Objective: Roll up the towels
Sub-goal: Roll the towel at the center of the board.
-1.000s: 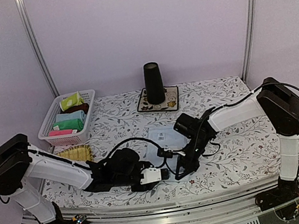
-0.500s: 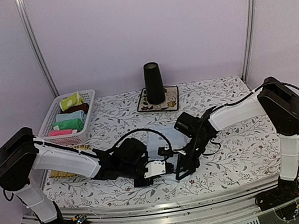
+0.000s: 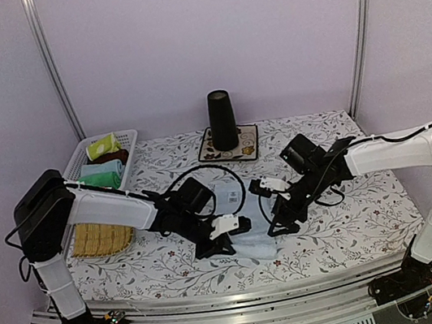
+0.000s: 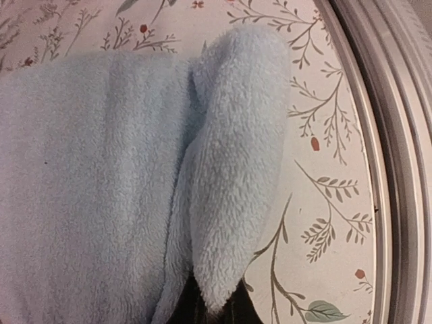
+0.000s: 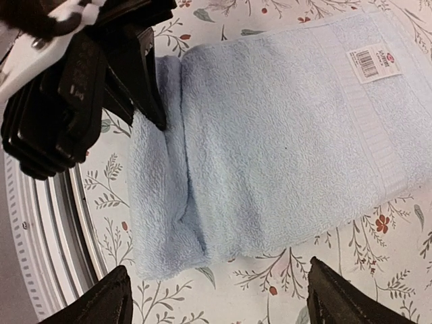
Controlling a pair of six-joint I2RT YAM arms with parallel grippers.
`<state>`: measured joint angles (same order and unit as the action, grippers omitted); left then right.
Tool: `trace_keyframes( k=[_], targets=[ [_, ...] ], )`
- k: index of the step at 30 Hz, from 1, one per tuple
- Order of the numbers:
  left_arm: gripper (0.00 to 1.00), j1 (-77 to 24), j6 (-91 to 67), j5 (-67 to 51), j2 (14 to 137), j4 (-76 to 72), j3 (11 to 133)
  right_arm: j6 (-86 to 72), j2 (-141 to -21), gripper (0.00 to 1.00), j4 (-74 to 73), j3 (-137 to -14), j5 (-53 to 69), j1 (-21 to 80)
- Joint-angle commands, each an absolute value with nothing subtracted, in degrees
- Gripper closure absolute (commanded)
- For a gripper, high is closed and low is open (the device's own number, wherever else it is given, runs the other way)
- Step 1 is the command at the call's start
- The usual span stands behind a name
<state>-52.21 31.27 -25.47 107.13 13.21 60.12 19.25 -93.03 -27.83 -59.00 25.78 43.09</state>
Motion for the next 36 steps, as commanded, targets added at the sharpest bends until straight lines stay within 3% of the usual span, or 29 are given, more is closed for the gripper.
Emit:
trace_keyframes(
  k=[1, 13, 23, 36],
  targets=[
    [0.99, -51.0, 29.2, -32.0, 114.5, 21.1, 65.4, 15.7, -87.2, 0.01, -24.0, -54.1, 15.6, 43.1],
    [0.99, -49.6, 29.3, -35.6, 118.6, 23.6, 69.0, 19.0, -72.3, 0.01, -15.5, -45.5, 0.2, 43.9],
    [0.98, -47.2, 28.2, -40.2, 120.1, 25.7, 71.9, 28.3, -64.5, 0.0, -9.6, -35.0, -9.8, 57.3],
    [0.98, -44.3, 25.3, -47.7, 128.2, 33.2, 81.0, 40.2, -85.3, 0.1, 8.3, -34.8, -23.4, 70.9]
  ],
)
